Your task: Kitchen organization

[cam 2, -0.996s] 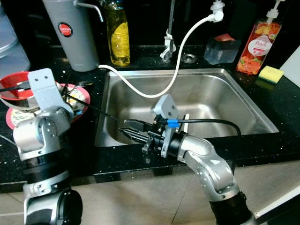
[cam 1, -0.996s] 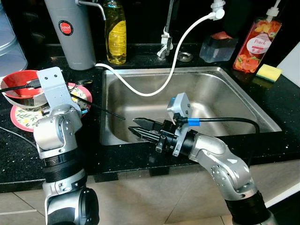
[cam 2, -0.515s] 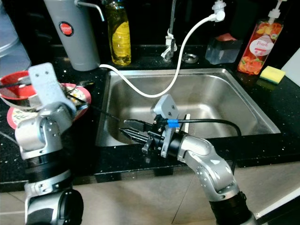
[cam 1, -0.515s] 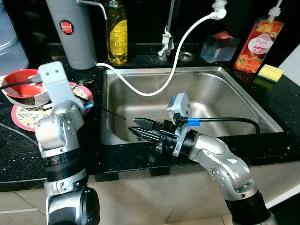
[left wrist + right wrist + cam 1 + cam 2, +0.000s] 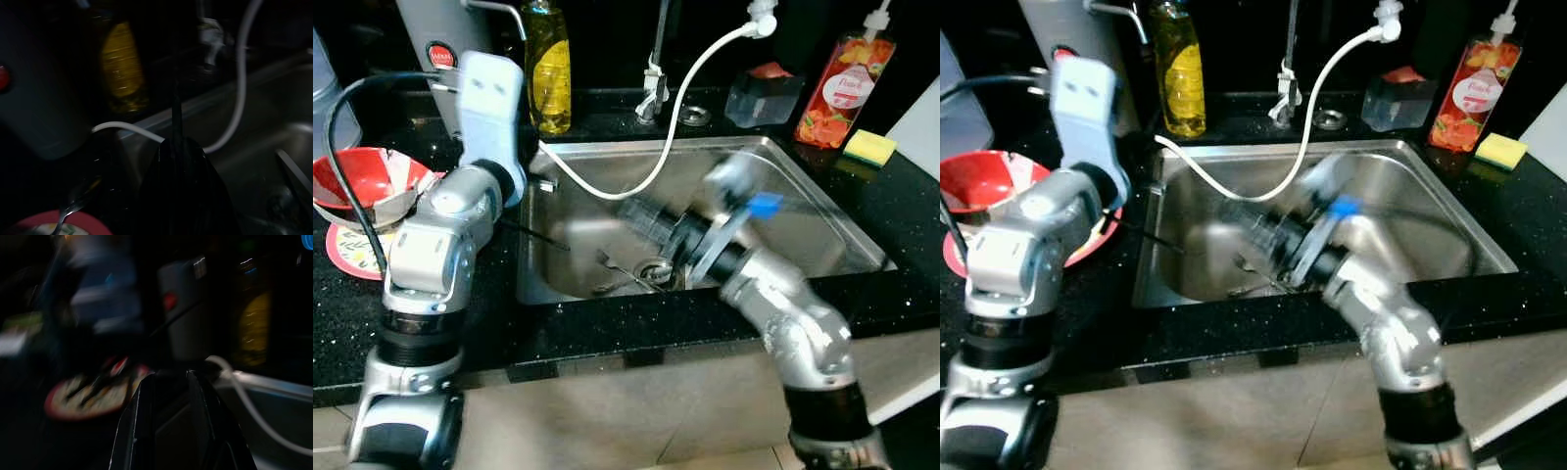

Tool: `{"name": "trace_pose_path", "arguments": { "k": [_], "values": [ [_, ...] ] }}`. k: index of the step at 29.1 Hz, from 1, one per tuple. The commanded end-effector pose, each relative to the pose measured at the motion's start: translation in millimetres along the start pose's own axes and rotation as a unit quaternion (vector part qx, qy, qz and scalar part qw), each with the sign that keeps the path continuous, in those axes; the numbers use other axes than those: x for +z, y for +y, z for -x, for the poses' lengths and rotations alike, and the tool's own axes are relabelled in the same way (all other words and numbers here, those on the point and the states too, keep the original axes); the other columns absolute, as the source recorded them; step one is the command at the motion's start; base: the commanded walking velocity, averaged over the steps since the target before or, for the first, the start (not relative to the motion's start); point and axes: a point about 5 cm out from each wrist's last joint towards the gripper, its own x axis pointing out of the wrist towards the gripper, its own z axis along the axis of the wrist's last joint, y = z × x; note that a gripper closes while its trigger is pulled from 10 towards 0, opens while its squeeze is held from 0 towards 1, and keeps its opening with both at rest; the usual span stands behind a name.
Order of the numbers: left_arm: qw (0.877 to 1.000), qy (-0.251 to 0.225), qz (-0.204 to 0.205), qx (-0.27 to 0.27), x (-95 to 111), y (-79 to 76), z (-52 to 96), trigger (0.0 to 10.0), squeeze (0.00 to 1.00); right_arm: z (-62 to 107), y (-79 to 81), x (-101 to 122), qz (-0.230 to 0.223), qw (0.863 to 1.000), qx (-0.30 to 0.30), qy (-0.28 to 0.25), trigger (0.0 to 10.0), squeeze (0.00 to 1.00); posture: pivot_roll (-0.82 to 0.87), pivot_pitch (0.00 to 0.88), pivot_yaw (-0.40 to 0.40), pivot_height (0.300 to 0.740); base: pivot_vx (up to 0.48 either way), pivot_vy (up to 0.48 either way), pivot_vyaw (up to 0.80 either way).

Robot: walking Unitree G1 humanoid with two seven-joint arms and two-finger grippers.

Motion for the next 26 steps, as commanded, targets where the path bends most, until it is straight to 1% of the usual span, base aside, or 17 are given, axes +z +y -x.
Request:
{"name": "trace_pose_path", "arguments": {
  "k": [1, 3, 4, 5, 6, 7, 8, 10, 11, 14, 17, 19, 21, 23, 26],
  "values": [
    [0.998, -0.021, -0.004, -0.060, 4, -11.0, 3.5, 10.0, 0.00, 2.6, -10.0, 7, -0.031, 0.999, -0.029, -0.028, 10.0, 0.00, 0.08, 0.000, -0.008, 0.740, 0.000, 0.000, 0.00],
    [0.993, -0.039, 0.012, -0.113, 6, -19.5, 6.9, 10.0, 0.00, 3.1, -9.0, 14, -0.052, 0.997, -0.021, -0.051, 10.0, 0.00, 0.07, 0.000, -0.003, 0.740, 0.000, 0.000, 0.00],
    [0.988, -0.053, 0.025, -0.144, 7, -24.7, 9.5, 10.0, 0.00, 2.9, -5.6, 16, -0.059, 0.997, -0.008, -0.057, 10.0, 0.00, 0.07, 0.000, 0.000, 0.740, 0.000, 0.000, 0.00],
    [0.978, -0.080, 0.041, -0.188, 12, -31.4, 14.3, 10.0, 0.00, 2.5, 2.8, 18, -0.073, 0.995, 0.020, -0.062, 10.0, 0.00, 0.06, 0.000, 0.006, 0.740, 0.000, 0.000, 0.00],
    [0.978, -0.080, 0.041, -0.188, 12, -31.4, 14.3, 10.0, 0.00, 2.5, 2.8, 18, -0.073, 0.995, 0.020, -0.062, 10.0, 0.00, 0.06, 0.000, 0.006, 0.740, 0.000, 0.000, 0.00],
    [0.962, -0.113, 0.077, -0.238, 18, -38.7, 19.1, 10.0, 0.00, 3.3, 10.8, 18, -0.089, 0.993, 0.045, -0.068, 10.0, 0.00, 0.05, 0.000, 0.013, 0.740, 0.000, 0.000, 0.00],
    [0.962, -0.113, 0.077, -0.238, 18, -38.7, 19.1, 10.0, 0.00, 3.3, 10.8, 18, -0.089, 0.993, 0.045, -0.068, 10.0, 0.00, 0.05, 0.000, 0.013, 0.740, 0.000, 0.000, 0.00],
    [0.947, -0.134, 0.069, -0.284, 20, -47.0, 22.6, 10.0, 0.00, 4.1, 15.7, 17, -0.120, 0.989, 0.052, -0.075, 10.0, 0.00, 0.04, 0.000, 0.017, 0.740, 0.000, 0.000, 0.00],
    [0.942, -0.138, 0.061, -0.299, 19, -50.1, 23.3, 10.0, 0.00, 4.2, 16.6, 17, -0.131, 0.987, 0.051, -0.078, 10.0, 0.00, 0.04, 0.000, 0.017, 0.740, 0.000, 0.000, 0.00],
    [0.935, -0.143, 0.054, -0.321, 18, -55.1, 22.2, 10.0, 0.00, 4.6, 19.5, 20, -0.154, 0.982, 0.056, -0.090, 10.0, 0.00, 0.02, 0.000, 0.027, 0.740, 0.000, 0.000, 0.00],
    [0.928, -0.146, 0.059, -0.337, 19, -57.0, 21.7, 10.0, 0.00, 5.2, 20.6, 23, -0.156, 0.982, 0.060, -0.090, 10.0, 0.00, 0.01, 0.000, 0.033, 0.740, 0.000, 0.000, 0.00],
    [0.925, -0.146, 0.055, -0.346, 18, -60.1, 21.0, 10.0, 0.00, 6.0, 20.4, 24, -0.162, 0.981, 0.060, -0.091, 10.0, 0.00, 0.01, 0.000, 0.027, 0.740, 0.000, 0.000, 0.00],
    [0.926, -0.139, 0.045, -0.349, 15, -63.4, 19.0, 10.0, 0.00, 6.3, 20.3, 25, -0.167, 0.980, 0.058, -0.093, 10.0, 0.00, 0.01, 0.000, 0.019, 0.740, 0.000, 0.000, 0.00],
    [0.927, -0.138, 0.046, -0.347, 14, -63.9, 18.0, 10.0, 0.00, 6.3, 21.2, 25, -0.167, 0.980, 0.059, -0.092, 10.0, 0.00, 0.01, 0.000, 0.019, 0.740, 0.000, 0.000, 0.00],
    [0.921, -0.155, 0.051, -0.354, 18, -63.6, 19.6, 10.0, 0.00, 7.3, 21.9, 25, -0.165, 0.981, 0.059, -0.086, 10.0, 0.00, 0.00, 0.000, 0.022, 0.740, 0.000, 0.000, 0.00]
  ]
}}
